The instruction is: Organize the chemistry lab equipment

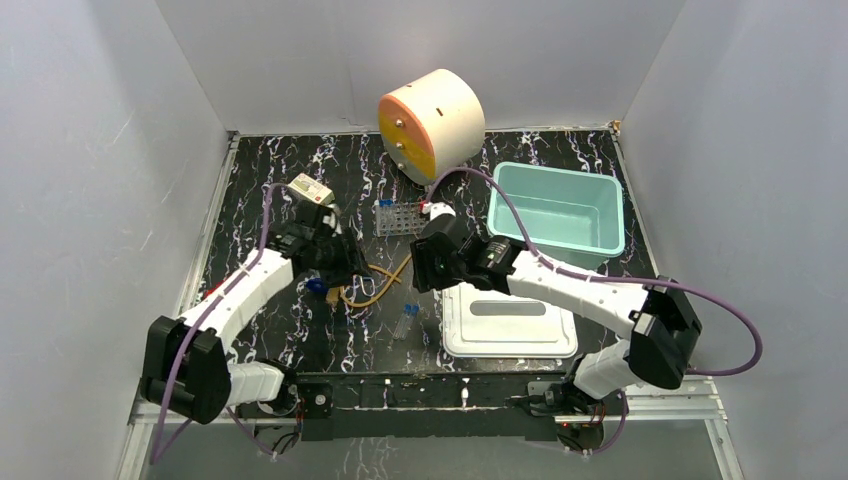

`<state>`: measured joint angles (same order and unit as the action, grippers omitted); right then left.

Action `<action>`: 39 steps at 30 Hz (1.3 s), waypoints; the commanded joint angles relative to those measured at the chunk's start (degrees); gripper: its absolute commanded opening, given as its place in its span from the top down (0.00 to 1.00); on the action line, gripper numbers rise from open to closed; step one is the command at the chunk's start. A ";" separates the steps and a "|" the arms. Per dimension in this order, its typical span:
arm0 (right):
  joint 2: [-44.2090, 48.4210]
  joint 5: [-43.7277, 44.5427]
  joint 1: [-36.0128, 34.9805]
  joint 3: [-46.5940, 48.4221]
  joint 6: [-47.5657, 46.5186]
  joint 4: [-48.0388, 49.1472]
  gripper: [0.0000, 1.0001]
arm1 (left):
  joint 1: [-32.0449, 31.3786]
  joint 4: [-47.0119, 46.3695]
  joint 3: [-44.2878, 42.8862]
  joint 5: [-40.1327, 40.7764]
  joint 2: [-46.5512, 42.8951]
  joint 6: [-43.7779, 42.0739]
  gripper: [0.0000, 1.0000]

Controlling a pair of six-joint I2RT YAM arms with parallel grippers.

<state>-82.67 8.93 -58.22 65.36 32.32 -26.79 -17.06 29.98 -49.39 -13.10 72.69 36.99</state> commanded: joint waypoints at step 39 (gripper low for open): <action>21.23 16.19 -0.24 -14.56 12.72 10.22 0.54 | -33.70 1.08 -5.10 14.97 16.66 2.62 0.72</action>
<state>-63.35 23.66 -58.26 50.74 44.29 -19.00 -50.50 30.06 -53.10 1.93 88.82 40.60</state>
